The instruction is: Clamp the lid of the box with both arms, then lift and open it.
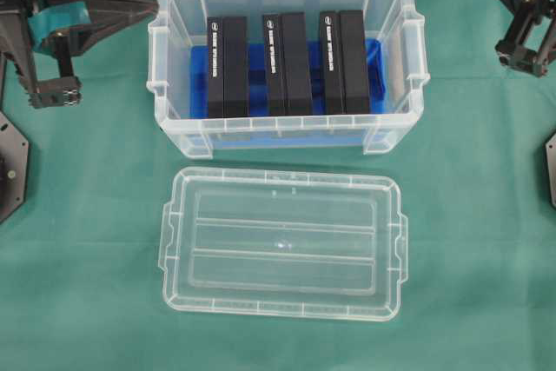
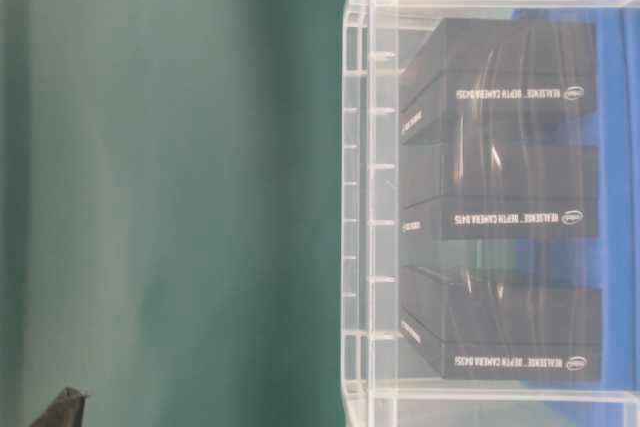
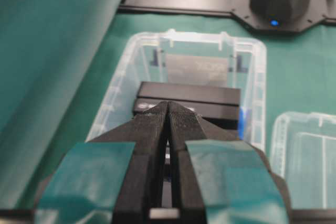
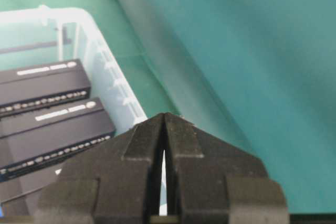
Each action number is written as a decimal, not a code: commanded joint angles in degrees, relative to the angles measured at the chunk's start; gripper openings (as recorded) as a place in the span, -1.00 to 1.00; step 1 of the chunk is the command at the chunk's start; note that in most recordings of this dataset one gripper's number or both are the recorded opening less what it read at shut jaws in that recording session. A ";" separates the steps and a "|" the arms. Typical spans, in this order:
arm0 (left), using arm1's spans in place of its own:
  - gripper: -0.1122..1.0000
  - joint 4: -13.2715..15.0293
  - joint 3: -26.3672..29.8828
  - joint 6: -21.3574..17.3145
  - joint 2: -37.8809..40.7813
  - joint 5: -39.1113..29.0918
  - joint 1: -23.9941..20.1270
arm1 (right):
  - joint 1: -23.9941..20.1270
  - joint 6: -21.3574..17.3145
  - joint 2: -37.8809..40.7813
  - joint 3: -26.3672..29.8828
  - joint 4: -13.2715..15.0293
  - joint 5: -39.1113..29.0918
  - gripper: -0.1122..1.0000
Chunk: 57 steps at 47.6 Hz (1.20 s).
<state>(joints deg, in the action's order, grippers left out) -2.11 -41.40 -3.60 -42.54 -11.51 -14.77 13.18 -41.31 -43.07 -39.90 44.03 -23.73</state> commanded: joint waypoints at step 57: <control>-0.77 1.14 -8.26 0.70 -2.11 7.12 0.62 | 2.02 -0.53 0.00 -7.82 -1.05 8.88 -0.80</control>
<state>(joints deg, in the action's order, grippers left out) -1.05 -50.01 -2.90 -44.56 -5.45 -14.33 15.03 -41.75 -43.07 -48.16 43.07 -15.64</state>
